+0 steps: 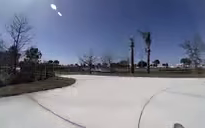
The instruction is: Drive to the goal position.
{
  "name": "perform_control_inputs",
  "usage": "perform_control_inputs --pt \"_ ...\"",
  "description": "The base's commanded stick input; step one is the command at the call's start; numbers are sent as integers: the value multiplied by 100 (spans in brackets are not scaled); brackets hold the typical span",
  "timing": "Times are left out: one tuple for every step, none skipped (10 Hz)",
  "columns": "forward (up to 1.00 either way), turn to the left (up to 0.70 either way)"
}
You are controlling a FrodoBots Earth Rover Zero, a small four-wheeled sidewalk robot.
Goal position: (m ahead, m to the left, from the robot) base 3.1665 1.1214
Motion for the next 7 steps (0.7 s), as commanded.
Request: perform_control_inputs --pt "85 0" --pt "85 0" --pt "85 0" --pt "85 0" --pt "85 0" --pt "85 0" --pt "85 0"
